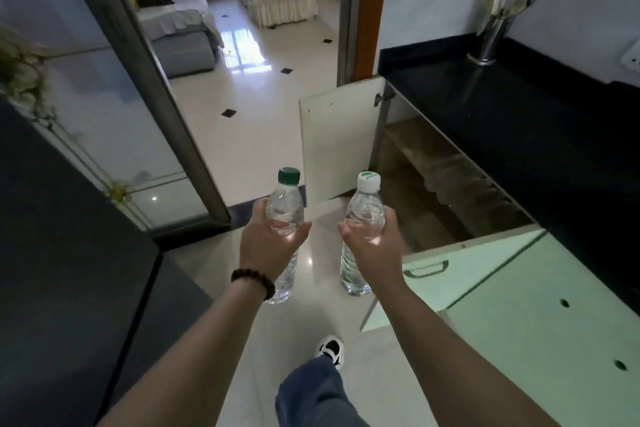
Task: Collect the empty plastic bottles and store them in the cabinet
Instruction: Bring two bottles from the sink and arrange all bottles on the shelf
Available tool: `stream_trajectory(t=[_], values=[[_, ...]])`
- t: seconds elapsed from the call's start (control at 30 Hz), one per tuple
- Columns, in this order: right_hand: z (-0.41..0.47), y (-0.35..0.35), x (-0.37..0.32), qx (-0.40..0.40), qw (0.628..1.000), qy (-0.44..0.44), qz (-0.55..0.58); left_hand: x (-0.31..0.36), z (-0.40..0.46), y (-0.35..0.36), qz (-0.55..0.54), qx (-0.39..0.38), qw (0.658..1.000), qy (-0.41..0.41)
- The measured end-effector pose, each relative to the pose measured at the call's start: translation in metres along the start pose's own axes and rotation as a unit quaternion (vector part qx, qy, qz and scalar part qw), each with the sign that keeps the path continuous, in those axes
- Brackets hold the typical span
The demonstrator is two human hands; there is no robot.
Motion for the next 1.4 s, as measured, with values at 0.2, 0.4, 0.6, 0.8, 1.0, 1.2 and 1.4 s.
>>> stream_trajectory(t=[0.2,0.4,0.6,0.8,1.0,1.2,1.4], values=[[0.124,0.066,-0.009,0.025,0.998,0.048,0.011,0.016,0.125,0.093,0.015,-0.050,0.999,-0.014],[0.204,0.075,0.004,0.099,0.991,0.086,-0.021,0.035,0.183,0.188,0.002,-0.151,0.988,-0.021],[0.251,0.060,0.028,0.212,0.964,0.143,-0.067,0.040,0.206,0.280,0.007,-0.268,0.963,-0.015],[0.283,0.058,0.049,0.319,0.919,0.214,-0.086,0.046,0.229,0.356,0.020,-0.398,0.917,0.017],[0.306,0.075,0.059,0.409,0.869,0.265,-0.087,0.048,0.257,0.418,0.034,-0.503,0.861,0.062],[0.314,0.082,0.074,0.462,0.830,0.302,-0.080,0.040,0.258,0.455,0.052,-0.557,0.826,0.065],[0.318,0.066,0.115,0.498,0.800,0.323,-0.084,0.019,0.238,0.493,0.071,-0.582,0.809,0.055]])
Point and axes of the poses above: each hand's wrist, its own z-axis towards the middle knuckle, its own y-axis out of the palm, x = y × z, the point moved 4 cm from there along z, towards the middle knuckle, and after that the axes turned 15 degrees about x, right-handed, at the moved point
